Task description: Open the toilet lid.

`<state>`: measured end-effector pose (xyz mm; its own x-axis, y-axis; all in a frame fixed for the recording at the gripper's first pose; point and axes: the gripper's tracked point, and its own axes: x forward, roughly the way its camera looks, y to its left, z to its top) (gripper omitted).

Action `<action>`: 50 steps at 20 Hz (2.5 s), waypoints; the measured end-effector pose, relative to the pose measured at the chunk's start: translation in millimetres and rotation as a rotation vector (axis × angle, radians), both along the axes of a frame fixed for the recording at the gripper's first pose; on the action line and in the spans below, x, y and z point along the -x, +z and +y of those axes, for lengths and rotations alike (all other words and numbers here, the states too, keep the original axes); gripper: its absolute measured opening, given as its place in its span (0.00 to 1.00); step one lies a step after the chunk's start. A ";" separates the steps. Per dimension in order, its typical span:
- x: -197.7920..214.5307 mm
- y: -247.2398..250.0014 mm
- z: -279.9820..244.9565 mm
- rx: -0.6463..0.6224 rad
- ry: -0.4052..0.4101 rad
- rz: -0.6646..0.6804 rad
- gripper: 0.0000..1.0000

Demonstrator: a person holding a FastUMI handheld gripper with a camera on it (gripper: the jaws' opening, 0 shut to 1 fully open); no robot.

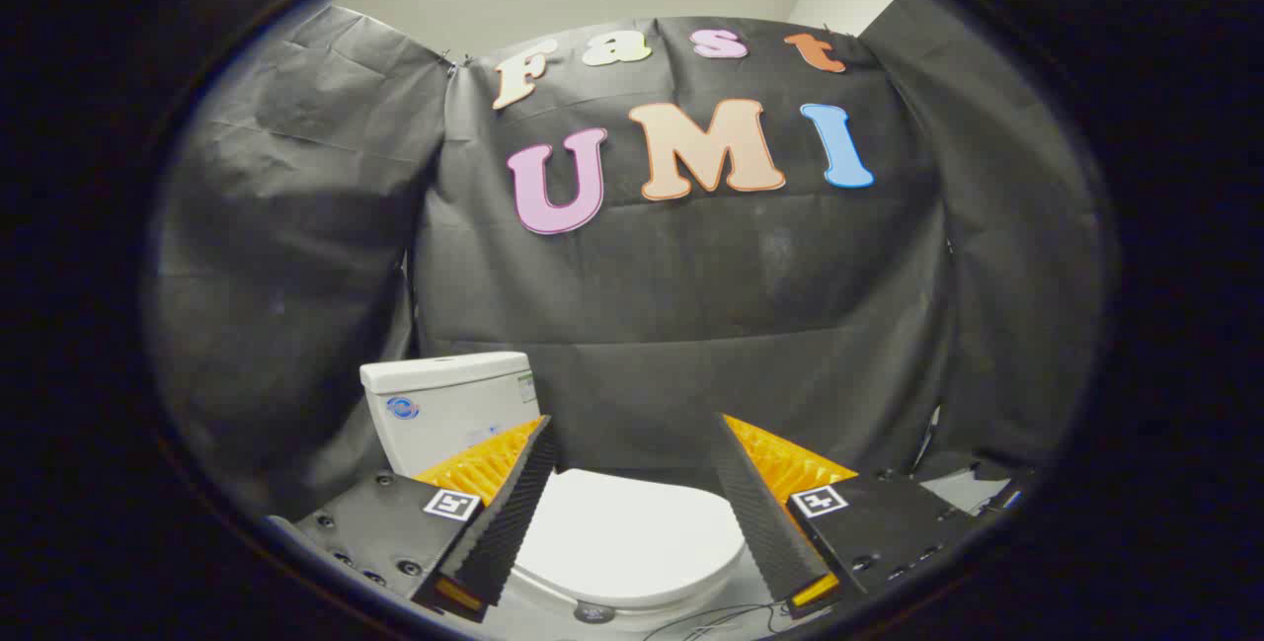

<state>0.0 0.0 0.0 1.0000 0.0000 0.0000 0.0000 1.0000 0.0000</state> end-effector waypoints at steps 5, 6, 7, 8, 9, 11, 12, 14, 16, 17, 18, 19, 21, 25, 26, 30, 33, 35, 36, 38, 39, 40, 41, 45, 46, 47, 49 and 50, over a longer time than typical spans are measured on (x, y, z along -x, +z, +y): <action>3.8 -5.1 34.6 0.027 -0.007 0.042 0.97; 5.6 -6.5 40.6 0.031 -0.004 0.050 0.97; 8.4 -8.2 45.6 0.034 -0.003 0.057 0.97; 10.8 -9.8 49.7 0.034 -0.003 0.065 0.97; 14.9 -10.9 53.6 0.035 -0.003 0.071 0.97; 20.6 -11.8 57.8 0.031 -0.011 0.076 0.97; 22.9 -11.9 61.1 0.027 -0.011 0.075 0.97; 28.7 -10.4 64.6 0.032 -0.022 0.074 0.97; 33.7 -10.0 67.8 0.037 -0.027 0.073 0.97; 35.8 -10.5 68.6 0.038 -0.030 0.072 0.97; 36.5 -10.6 67.8 0.036 -0.036 0.071 0.97; 36.4 -11.0 66.9 0.026 -0.042 0.069 0.97; 36.1 -14.2 66.5 -0.012 -0.050 0.062 0.97; 28.9 -24.5 65.9 -0.109 -0.088 0.035 0.96; 24.8 -28.6 69.3 -0.133 -0.093 0.025 0.95; 8.2 -38.5 64.2 -0.294 -0.165 -0.037 0.94; -0.4 -58.3 55.2 -0.428 -0.239 -0.069 0.94; -4.8 -78.5 47.2 -0.519 -0.289 -0.072 0.94; -6.5 -92.2 44.1 -0.564 -0.312 -0.066 0.94; -5.7 -119.0 38.9 -0.654 -0.351 -0.048 0.94; -5.3 -134.6 37.0 -0.695 -0.371 -0.028 0.89; -6.5 -149.0 36.2 -0.722 -0.378 -0.015 0.84; -8.4 -160.2 35.7 -0.750 -0.381 -0.007 0.84; -11.9 -202.3 25.0 -0.898 -0.440 0.013 0.84; -12.1 -215.7 22.8 -0.931 -0.466 0.023 0.84; -9.9 -228.8 21.0 -0.957 -0.492 0.036 0.84; -3.8 -251.9 18.2 -0.998 -0.535 0.068 0.84; -1.8 -260.7 19.5 -1.007 -0.551 0.082 0.84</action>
